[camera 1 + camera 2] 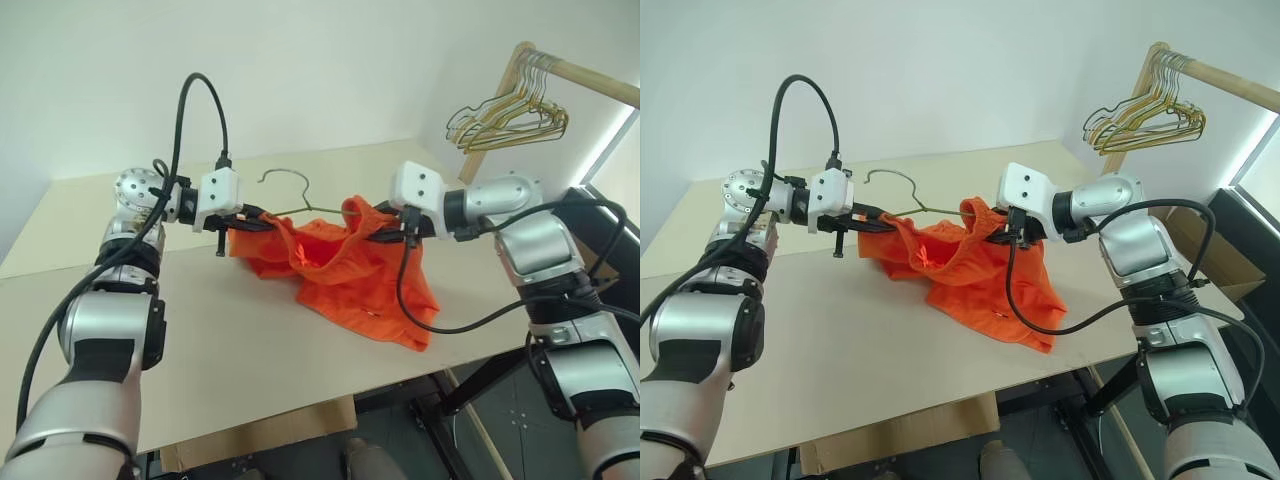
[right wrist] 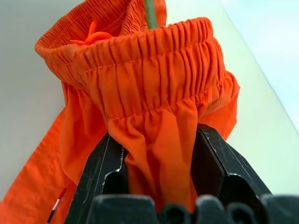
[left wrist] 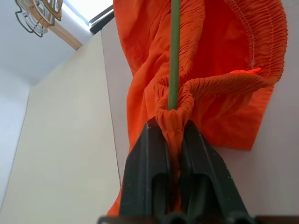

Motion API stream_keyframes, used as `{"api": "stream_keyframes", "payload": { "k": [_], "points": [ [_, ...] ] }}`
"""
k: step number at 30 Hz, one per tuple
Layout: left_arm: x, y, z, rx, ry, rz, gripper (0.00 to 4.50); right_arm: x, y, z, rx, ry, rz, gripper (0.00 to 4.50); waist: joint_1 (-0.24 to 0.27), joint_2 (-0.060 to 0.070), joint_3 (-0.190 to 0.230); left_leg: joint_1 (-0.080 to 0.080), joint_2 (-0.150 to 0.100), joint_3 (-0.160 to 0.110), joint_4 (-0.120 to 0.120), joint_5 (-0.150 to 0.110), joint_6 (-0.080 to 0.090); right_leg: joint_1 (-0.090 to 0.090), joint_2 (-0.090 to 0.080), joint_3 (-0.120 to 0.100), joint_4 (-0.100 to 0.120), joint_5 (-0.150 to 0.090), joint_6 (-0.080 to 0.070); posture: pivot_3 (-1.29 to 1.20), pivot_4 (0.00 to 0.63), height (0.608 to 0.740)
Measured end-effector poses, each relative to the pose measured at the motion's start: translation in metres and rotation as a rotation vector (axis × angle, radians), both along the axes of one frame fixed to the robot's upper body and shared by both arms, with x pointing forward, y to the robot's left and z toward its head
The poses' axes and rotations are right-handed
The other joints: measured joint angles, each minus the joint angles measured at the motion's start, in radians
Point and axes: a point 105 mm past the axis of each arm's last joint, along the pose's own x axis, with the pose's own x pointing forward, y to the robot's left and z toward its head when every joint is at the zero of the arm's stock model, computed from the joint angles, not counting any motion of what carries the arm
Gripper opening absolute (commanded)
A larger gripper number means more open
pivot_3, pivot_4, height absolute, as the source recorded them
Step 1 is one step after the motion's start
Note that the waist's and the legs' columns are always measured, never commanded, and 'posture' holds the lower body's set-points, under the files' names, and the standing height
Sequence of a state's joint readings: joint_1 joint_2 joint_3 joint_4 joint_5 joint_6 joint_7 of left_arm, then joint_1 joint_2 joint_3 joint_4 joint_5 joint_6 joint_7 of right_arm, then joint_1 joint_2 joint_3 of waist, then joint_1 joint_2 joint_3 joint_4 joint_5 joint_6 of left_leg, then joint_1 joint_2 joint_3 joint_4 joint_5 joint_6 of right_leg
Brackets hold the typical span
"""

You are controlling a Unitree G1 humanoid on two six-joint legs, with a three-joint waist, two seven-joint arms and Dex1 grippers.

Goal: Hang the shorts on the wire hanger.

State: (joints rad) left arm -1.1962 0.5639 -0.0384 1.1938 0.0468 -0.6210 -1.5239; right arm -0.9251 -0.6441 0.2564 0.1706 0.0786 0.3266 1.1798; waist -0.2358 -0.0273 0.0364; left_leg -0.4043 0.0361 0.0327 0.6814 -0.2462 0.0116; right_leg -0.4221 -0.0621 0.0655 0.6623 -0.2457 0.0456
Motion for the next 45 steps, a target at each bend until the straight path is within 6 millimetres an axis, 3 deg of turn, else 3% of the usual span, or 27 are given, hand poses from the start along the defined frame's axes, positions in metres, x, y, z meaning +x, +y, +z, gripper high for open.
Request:
{"api": "stream_keyframes", "payload": {
  "k": [5,10,11,12,19,25,31,41,45],
  "points": [
    [0.002,-0.002,0.001,0.016,-0.02,0.007,0.05,-0.001,0.001,-0.001,-0.001,0.036,0.0,0.02,0.001,0.0,0.0,0.0,0.0,0.0,0.0,0.0,0.0,0.0,0.0,0.0,0.0,0.0,0.0,-0.17,0.0,0.74],
    [0.007,-0.004,0.001,0.008,-0.024,0.039,0.05,-0.001,0.001,-0.002,-0.001,0.049,-0.012,0.02,0.0,0.0,0.0,0.0,0.0,0.0,0.0,0.0,0.0,0.0,0.0,0.0,0.0,0.0,0.0,-0.17,0.0,0.74],
    [0.007,-0.004,0.001,0.005,-0.024,0.043,0.38,-0.001,0.001,-0.003,-0.001,0.05,-0.013,0.0,0.0,0.0,0.0,0.0,0.0,0.0,0.0,0.0,0.0,0.0,0.0,0.0,0.0,0.0,0.0,-0.17,0.0,0.74],
    [0.008,-0.004,0.002,0.003,-0.025,0.045,0.38,-0.001,0.001,-0.002,-0.001,0.051,-0.014,0.0,0.0,0.0,0.0,0.0,0.0,0.0,0.0,0.0,0.0,0.0,0.0,0.0,0.0,0.0,0.0,-0.17,0.0,0.74],
    [0.013,0.0,0.021,-0.043,-0.043,0.091,2.48,0.0,-0.001,-0.004,0.014,0.07,-0.047,0.0,0.0,0.0,0.0,-0.001,0.0,0.0,0.0,0.0,0.0,0.0,0.0,0.0,0.0,0.0,0.0,-0.17,0.0,0.74],
    [0.015,0.016,0.05,-0.146,-0.033,0.151,4.32,0.003,-0.009,0.0,0.097,0.125,-0.096,0.0,-0.001,0.0,0.0,-0.001,0.0,0.0,0.0,0.0,0.0,0.0,0.0,0.0,0.0,0.0,0.0,-0.17,0.0,0.74],
    [0.02,0.044,0.07,-0.234,-0.059,0.293,4.32,0.012,-0.029,-0.001,0.218,0.231,-0.198,0.0,0.0,0.0,0.0,-0.001,0.0,0.0,0.0,0.0,0.0,-0.001,0.0,0.0,0.0,0.0,0.0,-0.17,0.0,0.74],
    [0.023,0.06,0.096,-0.417,-0.086,0.382,4.32,0.017,-0.041,0.0,0.329,0.311,-0.289,0.0,-0.002,0.0,0.0,-0.001,0.0,0.0,0.0,0.0,0.0,-0.001,0.0,0.0,0.0,0.0,0.0,-0.19,0.0,0.74],
    [0.024,0.066,0.109,-0.575,-0.095,0.409,4.32,0.019,-0.053,0.006,0.39,0.342,-0.394,0.0,-0.001,0.0,0.0,-0.001,0.0,0.0,0.0,0.0,0.0,-0.001,-0.001,0.0,0.001,0.0,0.0,-0.2,0.0,0.74]
  ]
}}
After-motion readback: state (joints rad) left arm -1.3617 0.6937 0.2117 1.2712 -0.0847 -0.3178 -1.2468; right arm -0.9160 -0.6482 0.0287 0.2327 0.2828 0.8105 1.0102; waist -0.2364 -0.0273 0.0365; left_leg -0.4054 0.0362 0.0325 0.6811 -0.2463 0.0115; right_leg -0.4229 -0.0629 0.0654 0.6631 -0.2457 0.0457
